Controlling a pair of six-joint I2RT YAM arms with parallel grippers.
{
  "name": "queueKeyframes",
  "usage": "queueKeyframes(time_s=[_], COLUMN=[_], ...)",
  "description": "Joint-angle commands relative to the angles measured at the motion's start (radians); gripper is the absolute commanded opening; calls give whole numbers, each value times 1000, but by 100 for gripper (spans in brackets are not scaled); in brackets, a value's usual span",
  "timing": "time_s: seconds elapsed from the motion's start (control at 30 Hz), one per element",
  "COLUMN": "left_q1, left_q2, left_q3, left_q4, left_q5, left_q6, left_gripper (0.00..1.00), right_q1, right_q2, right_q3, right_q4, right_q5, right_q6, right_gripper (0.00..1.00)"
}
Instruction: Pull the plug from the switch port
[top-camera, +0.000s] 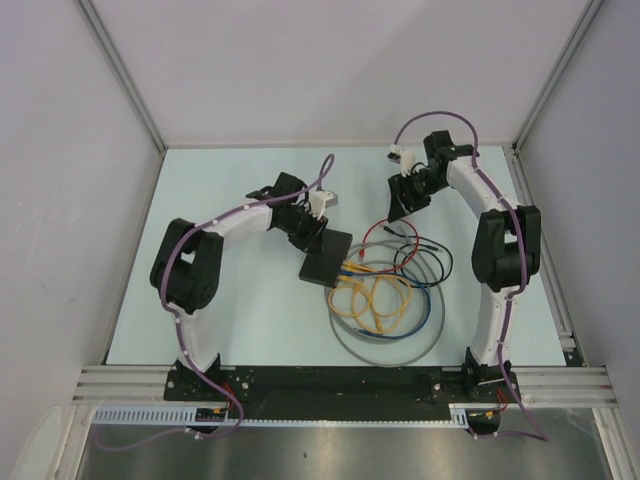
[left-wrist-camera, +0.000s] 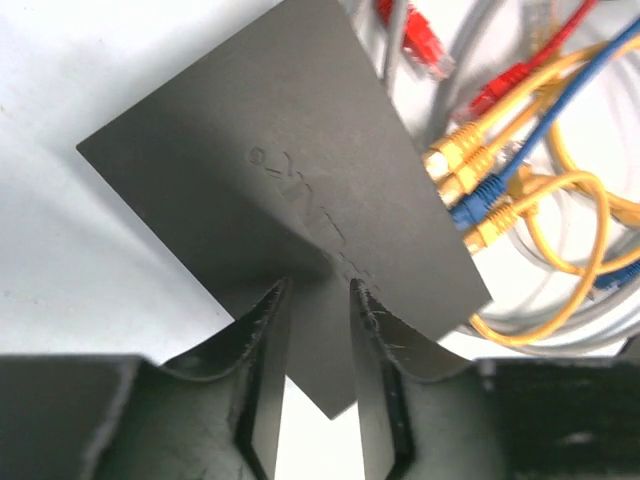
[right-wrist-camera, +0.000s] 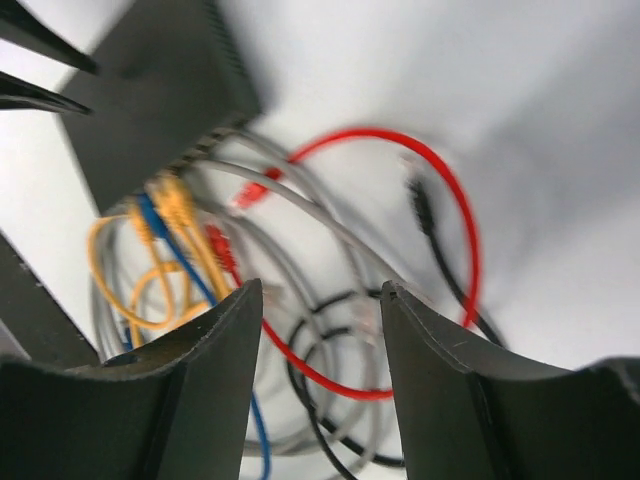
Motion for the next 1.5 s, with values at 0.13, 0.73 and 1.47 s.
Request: queueKeyframes(time_s=[0.13, 0.73, 1.47], left_q1=[45, 66, 106], left_q2=[-231, -245, -147], left_q3=[-80, -229, -189], left_q4=[-16, -42, -1], left_q5=[136, 136, 135], left_q6=[38, 147, 73], left_gripper=[36, 5, 15], right_q1=[128, 315, 230], right_q2=[54, 309, 235], right_q3=[31, 263, 314], right_q4=[14, 49, -18], right_q5=[-134, -50, -245], right_q6=[70, 44, 46], right_gripper=[51, 25, 54])
